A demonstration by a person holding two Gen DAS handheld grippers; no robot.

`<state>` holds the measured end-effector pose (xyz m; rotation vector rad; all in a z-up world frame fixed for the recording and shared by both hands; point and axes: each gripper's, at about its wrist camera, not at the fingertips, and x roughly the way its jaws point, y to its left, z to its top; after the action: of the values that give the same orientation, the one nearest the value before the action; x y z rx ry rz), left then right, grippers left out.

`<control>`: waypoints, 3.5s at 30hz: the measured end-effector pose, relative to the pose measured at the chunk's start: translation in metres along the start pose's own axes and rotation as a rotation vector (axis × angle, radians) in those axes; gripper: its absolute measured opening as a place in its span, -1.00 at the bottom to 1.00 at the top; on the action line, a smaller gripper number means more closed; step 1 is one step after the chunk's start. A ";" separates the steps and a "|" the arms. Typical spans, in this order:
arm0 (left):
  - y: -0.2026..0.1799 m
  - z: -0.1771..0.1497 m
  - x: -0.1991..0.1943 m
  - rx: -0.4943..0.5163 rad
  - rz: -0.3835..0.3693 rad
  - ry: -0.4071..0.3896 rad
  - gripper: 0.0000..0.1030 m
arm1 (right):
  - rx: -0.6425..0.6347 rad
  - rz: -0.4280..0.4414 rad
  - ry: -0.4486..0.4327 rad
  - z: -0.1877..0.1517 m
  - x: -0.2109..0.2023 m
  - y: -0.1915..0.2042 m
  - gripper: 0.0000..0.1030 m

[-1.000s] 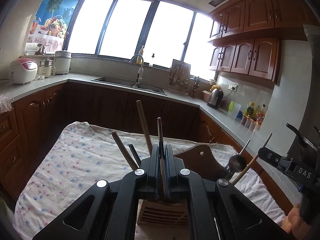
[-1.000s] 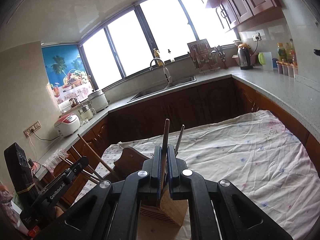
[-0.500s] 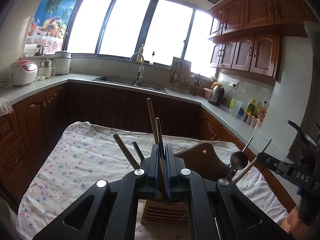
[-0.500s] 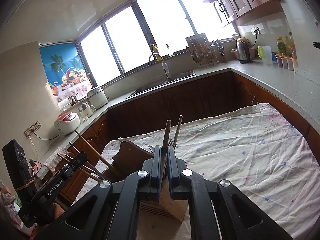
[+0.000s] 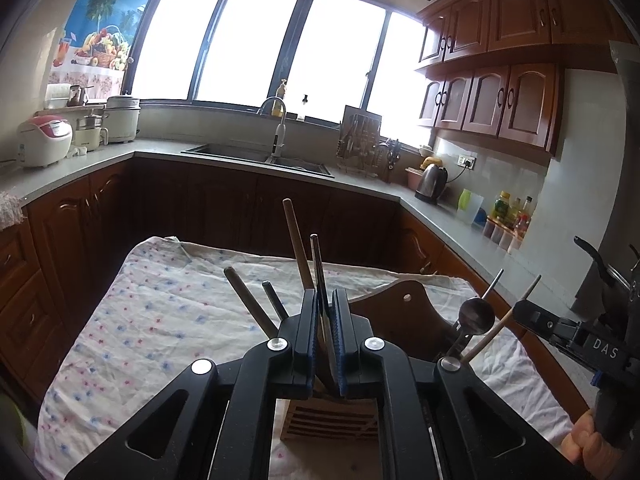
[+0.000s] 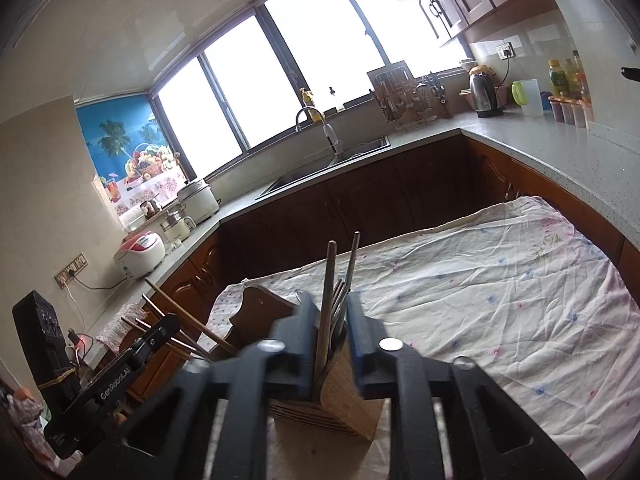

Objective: Organize utensils

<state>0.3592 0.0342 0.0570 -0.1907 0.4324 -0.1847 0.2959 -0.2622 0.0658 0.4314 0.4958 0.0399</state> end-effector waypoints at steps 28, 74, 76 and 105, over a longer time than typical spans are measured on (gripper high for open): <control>0.009 -0.047 -0.110 0.001 0.014 -0.129 0.75 | 0.043 0.067 -0.033 -0.026 -0.062 0.004 0.78; -0.040 -0.192 -0.317 0.136 0.157 -0.112 0.99 | -0.268 -0.072 -0.188 -0.214 -0.208 0.039 1.00; -0.044 -0.195 -0.320 0.158 0.160 -0.106 0.99 | -0.286 -0.081 -0.187 -0.218 -0.208 0.042 1.00; -0.042 -0.205 -0.317 0.181 0.196 -0.087 0.99 | -0.311 -0.127 -0.175 -0.235 -0.214 0.030 1.00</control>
<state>-0.0181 0.0333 0.0096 0.0216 0.3429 -0.0222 -0.0007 -0.1731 -0.0113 0.0973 0.3355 -0.0428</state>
